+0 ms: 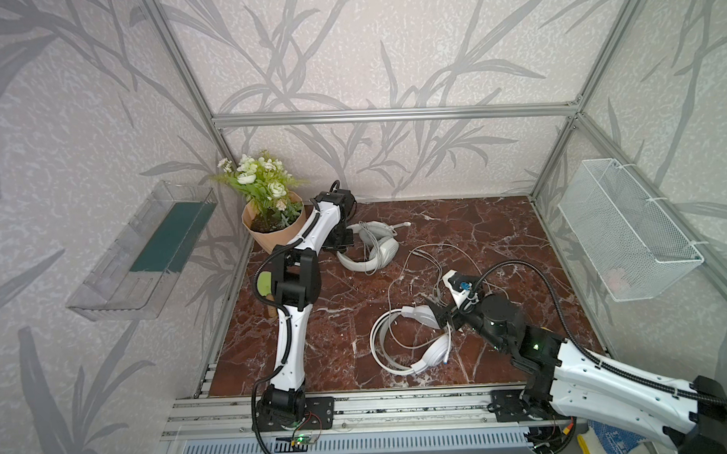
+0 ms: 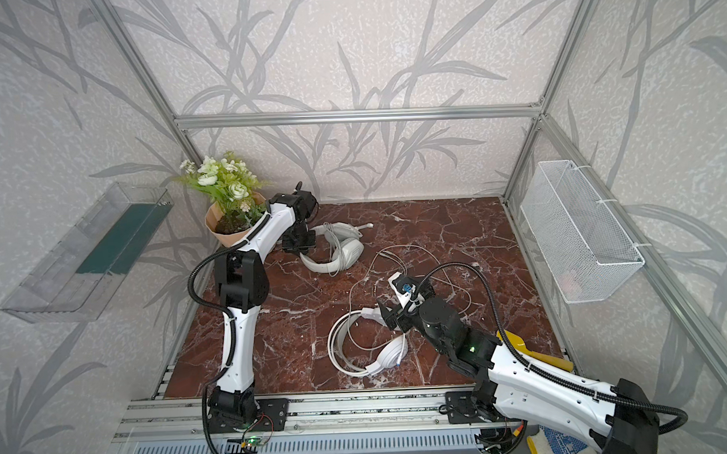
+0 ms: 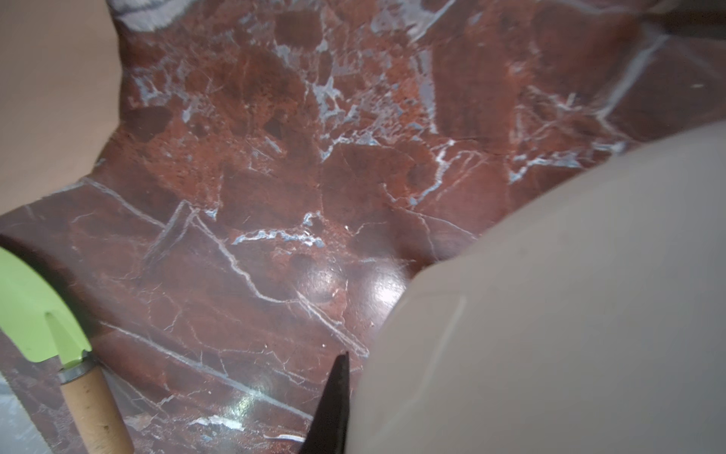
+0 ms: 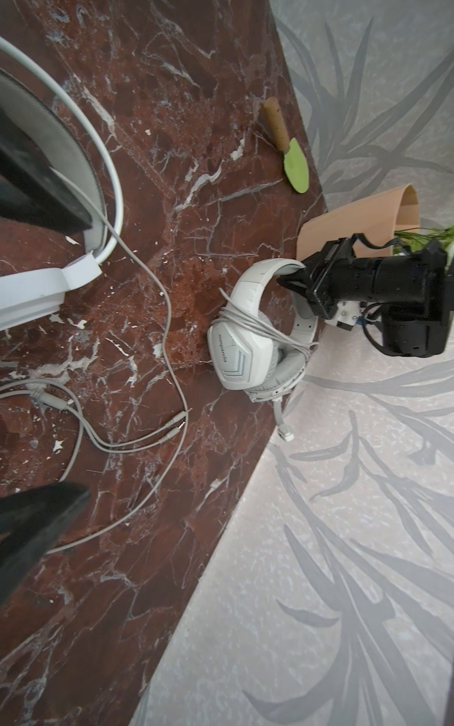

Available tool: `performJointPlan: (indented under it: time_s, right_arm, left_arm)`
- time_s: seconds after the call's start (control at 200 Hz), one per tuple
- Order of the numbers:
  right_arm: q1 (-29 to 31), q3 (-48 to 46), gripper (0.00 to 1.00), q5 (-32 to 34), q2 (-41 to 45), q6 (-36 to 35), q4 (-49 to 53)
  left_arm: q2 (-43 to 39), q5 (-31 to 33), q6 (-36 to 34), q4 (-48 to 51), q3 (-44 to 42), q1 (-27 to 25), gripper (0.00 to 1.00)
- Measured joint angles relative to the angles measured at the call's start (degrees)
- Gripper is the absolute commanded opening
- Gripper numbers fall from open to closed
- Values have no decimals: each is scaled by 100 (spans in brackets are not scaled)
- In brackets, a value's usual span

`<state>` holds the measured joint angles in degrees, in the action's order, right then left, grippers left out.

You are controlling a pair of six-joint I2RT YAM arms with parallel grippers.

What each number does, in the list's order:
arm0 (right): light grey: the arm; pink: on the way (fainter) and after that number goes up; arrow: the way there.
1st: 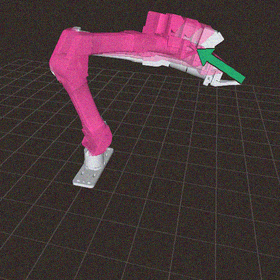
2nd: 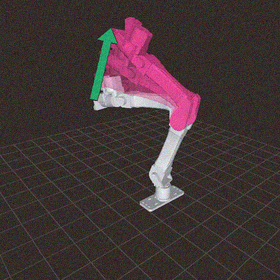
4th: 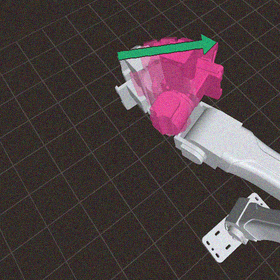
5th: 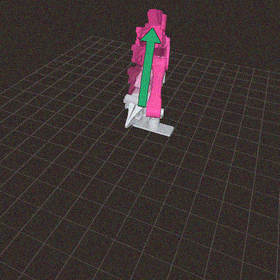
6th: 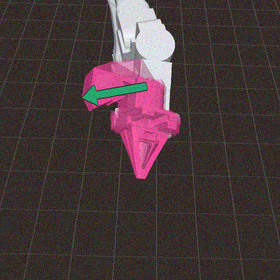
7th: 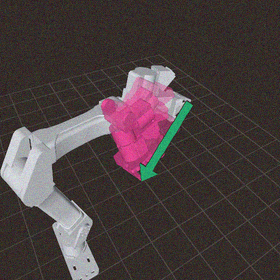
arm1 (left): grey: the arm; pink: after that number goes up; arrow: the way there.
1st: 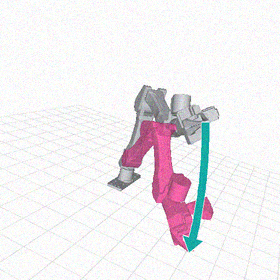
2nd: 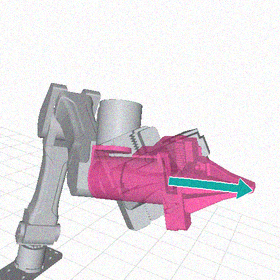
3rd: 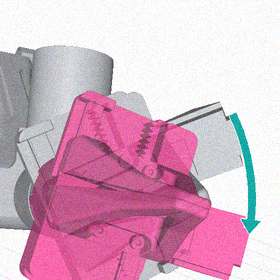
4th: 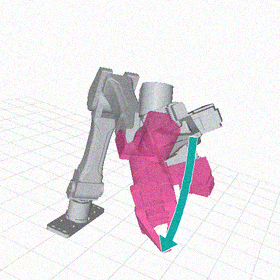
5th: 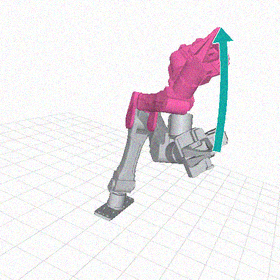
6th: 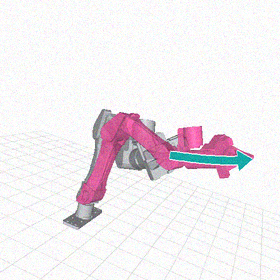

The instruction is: Wrap the headphones

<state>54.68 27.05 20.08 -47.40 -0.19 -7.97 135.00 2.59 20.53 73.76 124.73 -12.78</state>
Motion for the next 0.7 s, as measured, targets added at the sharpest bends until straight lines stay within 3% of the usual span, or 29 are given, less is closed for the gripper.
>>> performJointPlan:
  time_s: [0.205,0.52,0.7]
  right_arm:
    - [17,-184,99,2,-170,17,-72]
    - [20,-295,99,-2,-413,-13,-365]
    - [26,-455,99,0,-529,-52,-557]
  left_arm:
    - [212,-105,-22,-46,-4,125,1]
    - [236,-149,-46,-284,-157,181,12]
    - [203,-299,-13,-507,-544,199,27]
